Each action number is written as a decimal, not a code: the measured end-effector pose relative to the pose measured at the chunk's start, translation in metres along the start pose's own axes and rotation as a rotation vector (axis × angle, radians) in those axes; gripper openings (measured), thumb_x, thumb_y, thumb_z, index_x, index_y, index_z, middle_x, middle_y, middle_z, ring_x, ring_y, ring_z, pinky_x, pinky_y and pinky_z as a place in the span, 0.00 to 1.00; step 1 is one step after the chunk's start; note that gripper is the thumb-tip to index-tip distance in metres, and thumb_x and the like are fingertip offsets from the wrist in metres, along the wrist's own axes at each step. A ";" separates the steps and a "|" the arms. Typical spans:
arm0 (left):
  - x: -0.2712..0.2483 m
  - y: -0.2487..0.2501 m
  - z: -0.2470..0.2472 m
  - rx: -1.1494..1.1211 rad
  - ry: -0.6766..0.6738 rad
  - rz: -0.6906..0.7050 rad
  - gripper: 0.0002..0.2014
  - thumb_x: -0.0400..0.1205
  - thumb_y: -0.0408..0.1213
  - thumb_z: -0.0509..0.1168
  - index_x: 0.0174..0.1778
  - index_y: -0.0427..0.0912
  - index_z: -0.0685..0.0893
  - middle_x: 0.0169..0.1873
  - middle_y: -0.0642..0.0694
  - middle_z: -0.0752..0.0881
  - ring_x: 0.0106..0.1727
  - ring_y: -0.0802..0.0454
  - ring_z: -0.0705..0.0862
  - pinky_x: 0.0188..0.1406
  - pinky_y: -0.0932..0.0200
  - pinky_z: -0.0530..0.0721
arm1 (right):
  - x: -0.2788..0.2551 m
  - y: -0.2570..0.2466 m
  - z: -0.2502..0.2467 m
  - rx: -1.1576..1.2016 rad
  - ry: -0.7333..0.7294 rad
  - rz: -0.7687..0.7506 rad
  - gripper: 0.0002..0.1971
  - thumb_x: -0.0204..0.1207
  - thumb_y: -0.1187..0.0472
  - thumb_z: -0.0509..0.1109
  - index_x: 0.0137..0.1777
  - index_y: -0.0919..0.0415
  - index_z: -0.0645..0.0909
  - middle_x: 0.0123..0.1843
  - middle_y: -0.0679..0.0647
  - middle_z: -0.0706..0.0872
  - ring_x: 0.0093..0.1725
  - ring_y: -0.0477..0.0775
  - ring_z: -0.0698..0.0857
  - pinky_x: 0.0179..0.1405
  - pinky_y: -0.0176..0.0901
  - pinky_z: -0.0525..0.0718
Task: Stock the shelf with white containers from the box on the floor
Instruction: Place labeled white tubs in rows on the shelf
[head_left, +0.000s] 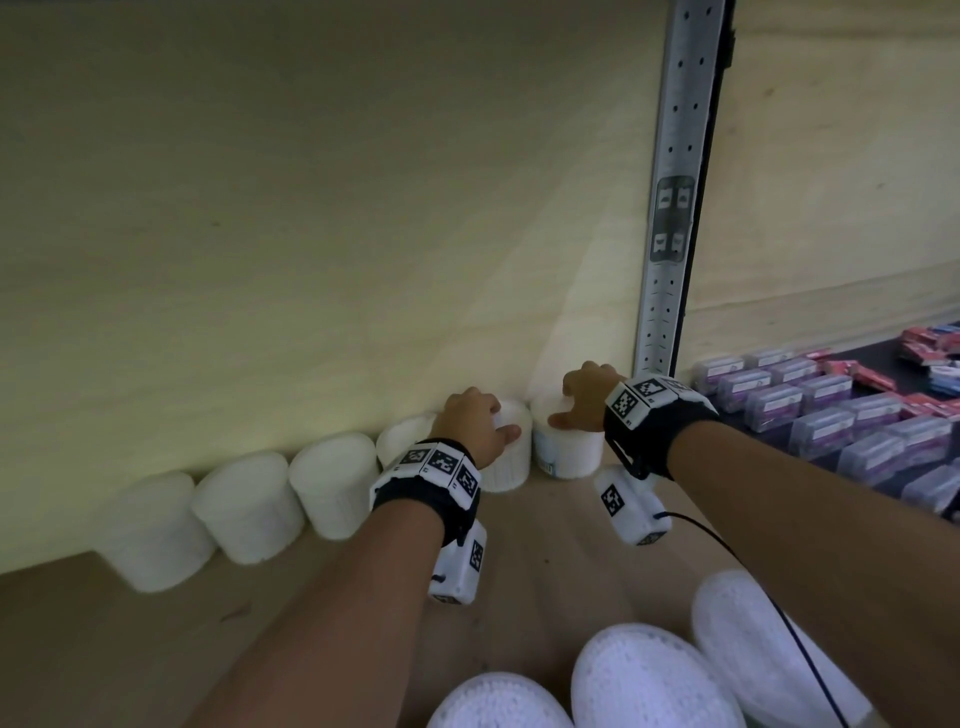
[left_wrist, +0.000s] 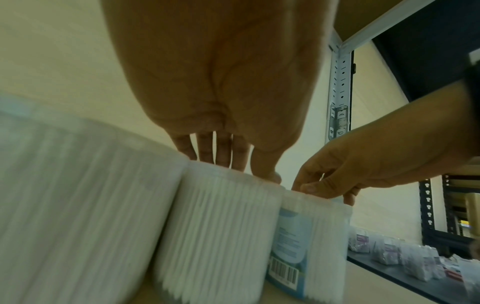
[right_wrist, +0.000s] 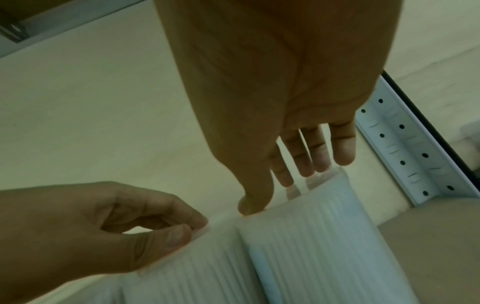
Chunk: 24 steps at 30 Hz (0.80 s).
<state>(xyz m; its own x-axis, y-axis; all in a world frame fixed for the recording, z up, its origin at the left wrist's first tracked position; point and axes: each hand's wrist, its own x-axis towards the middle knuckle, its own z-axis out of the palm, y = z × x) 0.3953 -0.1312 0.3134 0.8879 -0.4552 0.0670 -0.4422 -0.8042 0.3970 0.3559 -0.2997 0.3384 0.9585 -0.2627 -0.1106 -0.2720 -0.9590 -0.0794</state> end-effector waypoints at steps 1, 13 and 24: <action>0.000 0.000 0.000 0.001 -0.002 0.000 0.26 0.81 0.50 0.65 0.71 0.39 0.75 0.68 0.41 0.74 0.72 0.42 0.71 0.72 0.50 0.71 | -0.001 0.000 0.001 0.006 0.003 -0.003 0.30 0.77 0.42 0.66 0.73 0.61 0.72 0.71 0.60 0.72 0.72 0.63 0.71 0.70 0.54 0.73; -0.001 0.000 0.001 0.003 0.004 0.000 0.26 0.81 0.49 0.65 0.72 0.39 0.75 0.68 0.41 0.75 0.71 0.43 0.72 0.72 0.48 0.72 | -0.006 -0.001 -0.005 0.162 -0.031 -0.034 0.26 0.77 0.67 0.59 0.74 0.49 0.72 0.75 0.56 0.70 0.75 0.61 0.68 0.65 0.48 0.75; -0.001 -0.001 0.001 0.006 -0.005 0.000 0.25 0.82 0.49 0.65 0.71 0.39 0.75 0.68 0.41 0.74 0.72 0.42 0.70 0.73 0.48 0.70 | -0.001 -0.007 0.006 0.002 0.037 0.086 0.31 0.77 0.41 0.65 0.71 0.63 0.73 0.71 0.64 0.71 0.71 0.65 0.72 0.69 0.54 0.73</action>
<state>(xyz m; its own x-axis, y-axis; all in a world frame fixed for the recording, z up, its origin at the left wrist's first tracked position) 0.3949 -0.1305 0.3117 0.8872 -0.4573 0.0620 -0.4431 -0.8066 0.3911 0.3566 -0.2919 0.3336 0.9343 -0.3474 -0.0802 -0.3531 -0.9328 -0.0727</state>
